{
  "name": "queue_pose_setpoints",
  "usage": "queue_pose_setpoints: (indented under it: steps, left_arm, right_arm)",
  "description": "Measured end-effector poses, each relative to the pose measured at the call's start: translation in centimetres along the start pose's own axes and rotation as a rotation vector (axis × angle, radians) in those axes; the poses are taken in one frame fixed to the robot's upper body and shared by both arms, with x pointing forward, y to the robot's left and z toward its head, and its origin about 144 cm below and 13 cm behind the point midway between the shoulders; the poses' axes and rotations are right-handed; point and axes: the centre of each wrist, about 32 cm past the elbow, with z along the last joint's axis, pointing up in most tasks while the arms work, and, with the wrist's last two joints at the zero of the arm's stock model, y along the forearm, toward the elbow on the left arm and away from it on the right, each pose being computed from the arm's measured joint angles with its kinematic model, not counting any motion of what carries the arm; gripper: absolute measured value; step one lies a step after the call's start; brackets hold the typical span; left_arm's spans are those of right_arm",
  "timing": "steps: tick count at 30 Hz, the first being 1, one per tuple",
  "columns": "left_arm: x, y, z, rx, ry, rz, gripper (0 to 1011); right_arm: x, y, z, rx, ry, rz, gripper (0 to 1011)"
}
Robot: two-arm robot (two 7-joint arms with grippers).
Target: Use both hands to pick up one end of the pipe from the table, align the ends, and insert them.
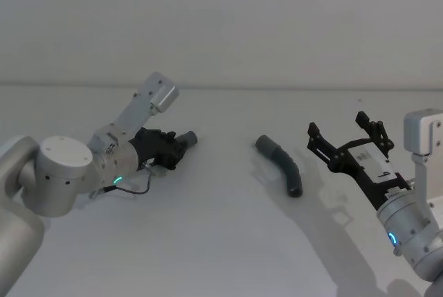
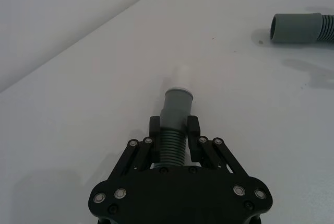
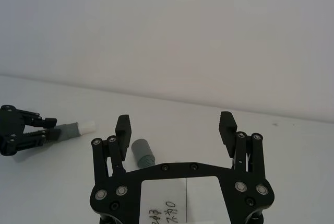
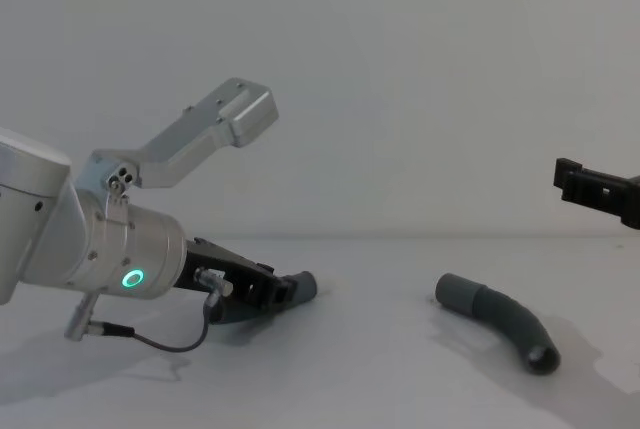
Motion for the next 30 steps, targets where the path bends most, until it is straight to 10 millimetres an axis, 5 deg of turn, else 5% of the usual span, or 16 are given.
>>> queue_pose_setpoints:
  steps: [16, 30]
  left_arm:
    - [0.01, 0.0, -0.01, 0.0, 0.0, 0.0, 298]
    - [0.0, 0.0, -0.01, 0.0, 0.0, 0.0, 673]
  right_arm:
    - [0.0, 0.0, 0.0, 0.0, 0.0, 0.0, 1001]
    - [0.0, 0.0, 0.0, 0.0, 0.0, 0.0, 1001]
